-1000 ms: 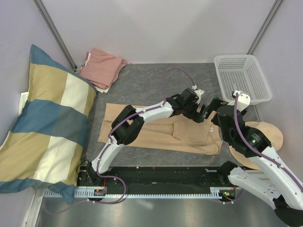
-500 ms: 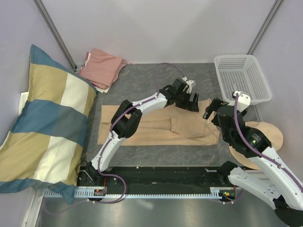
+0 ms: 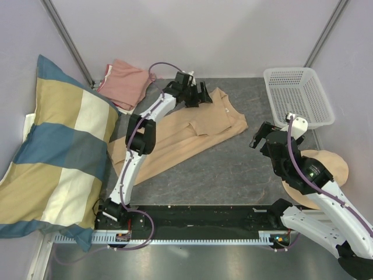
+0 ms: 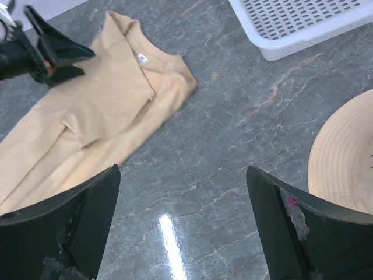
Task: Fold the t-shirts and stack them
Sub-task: Rotate the tshirt 90 degrees
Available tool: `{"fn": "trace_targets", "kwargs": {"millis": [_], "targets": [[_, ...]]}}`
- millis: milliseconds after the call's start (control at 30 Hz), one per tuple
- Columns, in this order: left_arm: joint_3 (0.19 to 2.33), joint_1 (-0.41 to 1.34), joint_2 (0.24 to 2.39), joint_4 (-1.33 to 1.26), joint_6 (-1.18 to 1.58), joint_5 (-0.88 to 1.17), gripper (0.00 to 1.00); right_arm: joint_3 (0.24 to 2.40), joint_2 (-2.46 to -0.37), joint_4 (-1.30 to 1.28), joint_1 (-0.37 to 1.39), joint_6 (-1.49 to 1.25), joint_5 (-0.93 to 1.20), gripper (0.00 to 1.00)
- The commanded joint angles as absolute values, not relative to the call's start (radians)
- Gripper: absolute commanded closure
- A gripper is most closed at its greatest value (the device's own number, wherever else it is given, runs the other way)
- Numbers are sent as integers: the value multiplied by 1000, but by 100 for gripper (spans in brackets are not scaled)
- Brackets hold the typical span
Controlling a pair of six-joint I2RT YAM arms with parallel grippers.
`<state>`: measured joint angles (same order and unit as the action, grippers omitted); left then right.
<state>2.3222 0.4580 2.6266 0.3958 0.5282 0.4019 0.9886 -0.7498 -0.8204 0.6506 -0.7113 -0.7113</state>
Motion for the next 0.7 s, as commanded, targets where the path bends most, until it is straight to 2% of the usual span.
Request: {"fn": "trace_targets", "kwargs": {"millis": [0,233,400,500,667], "targets": [[2468,371,2712,453,649,411,3,968,-739,-831,652,-738,-707,2],[2487,224,2737,416,725,431,3,922,-762,-822,652,-768,-664,2],[2484,169,2711,364,724,531,0,861,-769,-766,652,-764,-623,2],[2444,176,2633,324,701,586,0,815,-784,-704,652,-755,-574,2],[2292,181,2421,291,643,624,0,694,-882,-518,652,-764,-361,2]]}}
